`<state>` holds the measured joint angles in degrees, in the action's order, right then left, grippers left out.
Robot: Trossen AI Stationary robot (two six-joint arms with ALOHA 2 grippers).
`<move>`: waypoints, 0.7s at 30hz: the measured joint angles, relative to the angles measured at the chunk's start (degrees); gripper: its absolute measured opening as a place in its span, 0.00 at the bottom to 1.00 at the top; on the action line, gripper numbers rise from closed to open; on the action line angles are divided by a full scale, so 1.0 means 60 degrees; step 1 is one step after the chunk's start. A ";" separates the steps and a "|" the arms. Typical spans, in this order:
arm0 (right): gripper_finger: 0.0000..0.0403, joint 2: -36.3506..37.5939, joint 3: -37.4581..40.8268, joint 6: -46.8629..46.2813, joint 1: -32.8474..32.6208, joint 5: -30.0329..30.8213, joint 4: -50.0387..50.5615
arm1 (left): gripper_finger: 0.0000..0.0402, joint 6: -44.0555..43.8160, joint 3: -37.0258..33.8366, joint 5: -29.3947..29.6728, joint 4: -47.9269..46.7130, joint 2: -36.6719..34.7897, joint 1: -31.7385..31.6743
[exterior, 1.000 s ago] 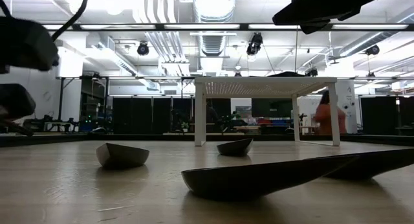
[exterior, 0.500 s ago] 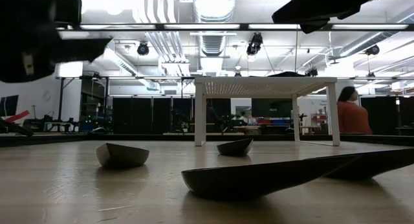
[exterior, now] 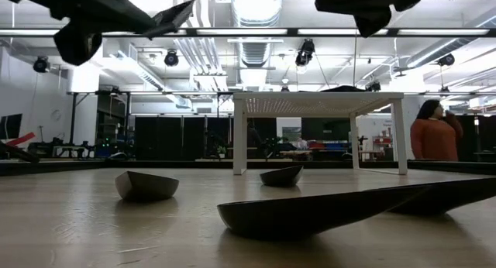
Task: Pick & Place Mini shaped plates
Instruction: Stack the square plate on top of the square plate on the shelf
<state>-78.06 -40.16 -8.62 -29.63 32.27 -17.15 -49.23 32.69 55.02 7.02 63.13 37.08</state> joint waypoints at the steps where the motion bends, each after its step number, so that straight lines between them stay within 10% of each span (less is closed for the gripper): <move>1: 0.02 0.0000 0.0000 -0.0007 0.0000 0.0259 -0.0147 | 0.00 0.0243 0.0000 0.0389 0.0090 0.0025 0.0000; 8: 0.02 0.0000 0.0000 -0.0258 0.0045 0.1450 -0.0770 | 0.00 0.2676 0.0000 0.2300 0.1760 0.0608 -0.0004; 21: 0.02 0.0000 0.0000 -0.0255 0.0284 0.1151 -0.1333 | 0.00 0.5485 0.0104 0.2874 0.4161 0.1659 -0.0387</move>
<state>-78.06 -40.16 -10.15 -27.92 39.18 -25.15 -16.32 33.31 72.26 31.99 73.08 34.76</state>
